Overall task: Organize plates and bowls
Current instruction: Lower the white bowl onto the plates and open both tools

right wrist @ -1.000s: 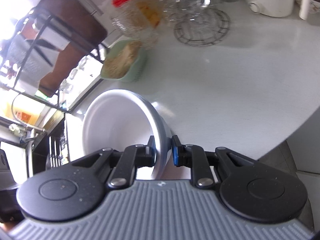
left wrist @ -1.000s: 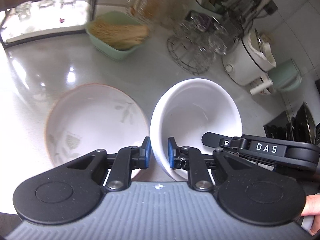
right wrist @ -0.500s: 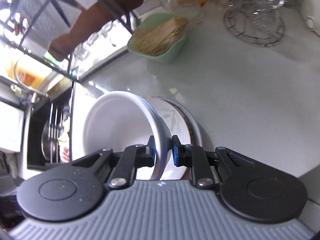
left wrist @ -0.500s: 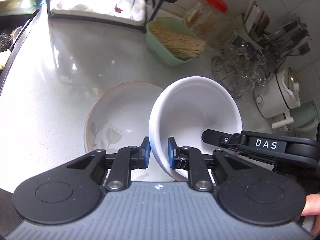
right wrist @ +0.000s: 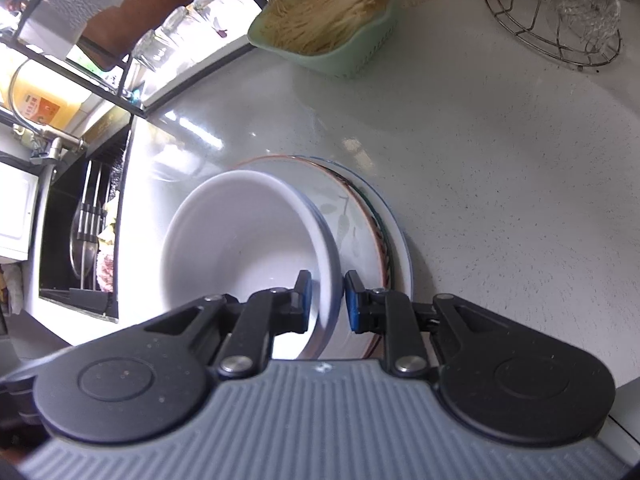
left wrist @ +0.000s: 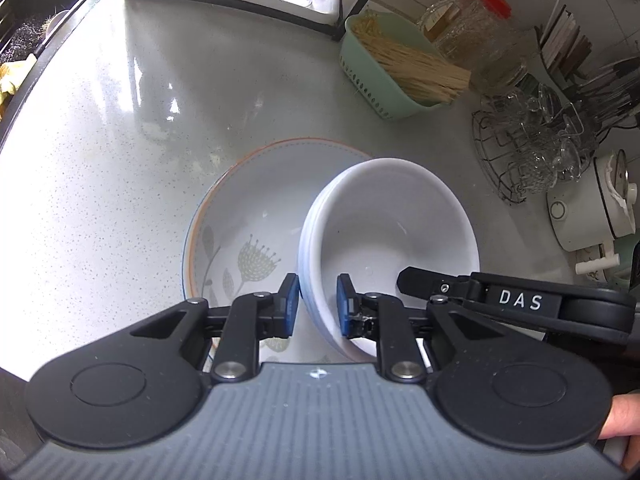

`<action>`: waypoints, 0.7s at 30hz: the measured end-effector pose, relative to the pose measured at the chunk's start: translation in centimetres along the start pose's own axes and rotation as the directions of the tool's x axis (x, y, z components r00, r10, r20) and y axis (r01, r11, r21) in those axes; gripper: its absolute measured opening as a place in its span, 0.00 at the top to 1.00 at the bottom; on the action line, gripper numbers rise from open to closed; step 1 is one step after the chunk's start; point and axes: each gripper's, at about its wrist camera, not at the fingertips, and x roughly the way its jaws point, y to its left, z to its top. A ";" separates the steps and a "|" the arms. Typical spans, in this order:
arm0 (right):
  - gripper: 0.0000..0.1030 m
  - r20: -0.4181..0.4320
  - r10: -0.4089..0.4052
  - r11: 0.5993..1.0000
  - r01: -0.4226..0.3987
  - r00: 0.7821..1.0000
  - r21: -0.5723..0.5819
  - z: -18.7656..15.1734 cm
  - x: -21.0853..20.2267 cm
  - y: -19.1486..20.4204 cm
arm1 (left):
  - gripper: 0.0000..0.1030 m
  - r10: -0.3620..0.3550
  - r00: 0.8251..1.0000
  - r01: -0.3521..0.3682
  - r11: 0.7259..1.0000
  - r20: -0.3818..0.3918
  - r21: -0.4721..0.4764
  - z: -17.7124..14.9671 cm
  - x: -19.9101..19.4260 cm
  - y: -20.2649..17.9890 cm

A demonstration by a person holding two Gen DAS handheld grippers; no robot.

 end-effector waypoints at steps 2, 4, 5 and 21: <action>0.79 -0.002 0.000 1.000 0.000 1.000 -0.007 0.1 0.3 -0.1 | 0.78 0.006 1.000 -0.006 1.000 0.006 0.000 0.0 0.2 -0.1; 0.79 -0.001 -0.001 1.000 0.001 1.000 -0.010 0.2 0.5 -0.1 | 0.78 0.005 1.000 -0.005 1.000 0.004 -0.003 0.1 0.5 -0.1; 0.79 0.001 -0.004 1.000 0.004 1.000 -0.017 0.3 0.5 0.0 | 0.76 -0.001 1.000 0.001 1.000 0.002 -0.005 0.1 0.5 -0.1; 0.54 0.181 -0.038 0.990 0.062 0.983 -0.129 -0.2 -3.9 1.7 | 0.49 -0.016 0.995 0.011 0.999 0.099 0.047 0.7 -4.8 0.2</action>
